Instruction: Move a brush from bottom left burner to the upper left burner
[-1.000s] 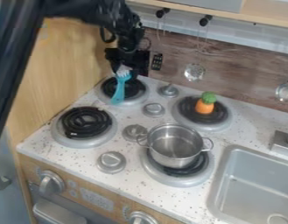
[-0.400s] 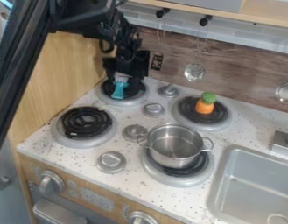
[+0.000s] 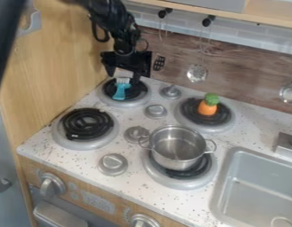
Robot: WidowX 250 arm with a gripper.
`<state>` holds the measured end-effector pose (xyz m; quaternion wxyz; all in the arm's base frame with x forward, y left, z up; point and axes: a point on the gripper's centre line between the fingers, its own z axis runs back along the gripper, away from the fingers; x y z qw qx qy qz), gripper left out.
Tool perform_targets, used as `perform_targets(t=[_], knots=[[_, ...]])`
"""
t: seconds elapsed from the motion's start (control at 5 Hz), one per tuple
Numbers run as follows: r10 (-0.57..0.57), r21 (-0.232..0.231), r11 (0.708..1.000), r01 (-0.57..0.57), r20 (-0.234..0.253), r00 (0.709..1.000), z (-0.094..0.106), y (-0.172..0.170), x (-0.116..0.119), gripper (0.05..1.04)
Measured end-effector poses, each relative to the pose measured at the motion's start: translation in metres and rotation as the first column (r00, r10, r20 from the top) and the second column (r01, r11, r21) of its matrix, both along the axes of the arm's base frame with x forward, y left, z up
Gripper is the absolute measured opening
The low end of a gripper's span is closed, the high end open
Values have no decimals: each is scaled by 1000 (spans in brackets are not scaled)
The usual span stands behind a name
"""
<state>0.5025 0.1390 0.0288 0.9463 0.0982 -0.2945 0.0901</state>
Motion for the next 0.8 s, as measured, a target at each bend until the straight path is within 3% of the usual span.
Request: perform_targets(t=[0.2, 0.4, 0.6, 0.8], knots=[[-20, -40, 999, 19, -29, 999, 14, -14, -34, 999], [-66, -102, 993, 55, -105, 992, 22, -30, -63, 999], [-165, -170, 977, 128, -220, 962, 14, -43, -99, 999], [-189, -185, 972, 142, -267, 945, 5, -44, -115, 999]])
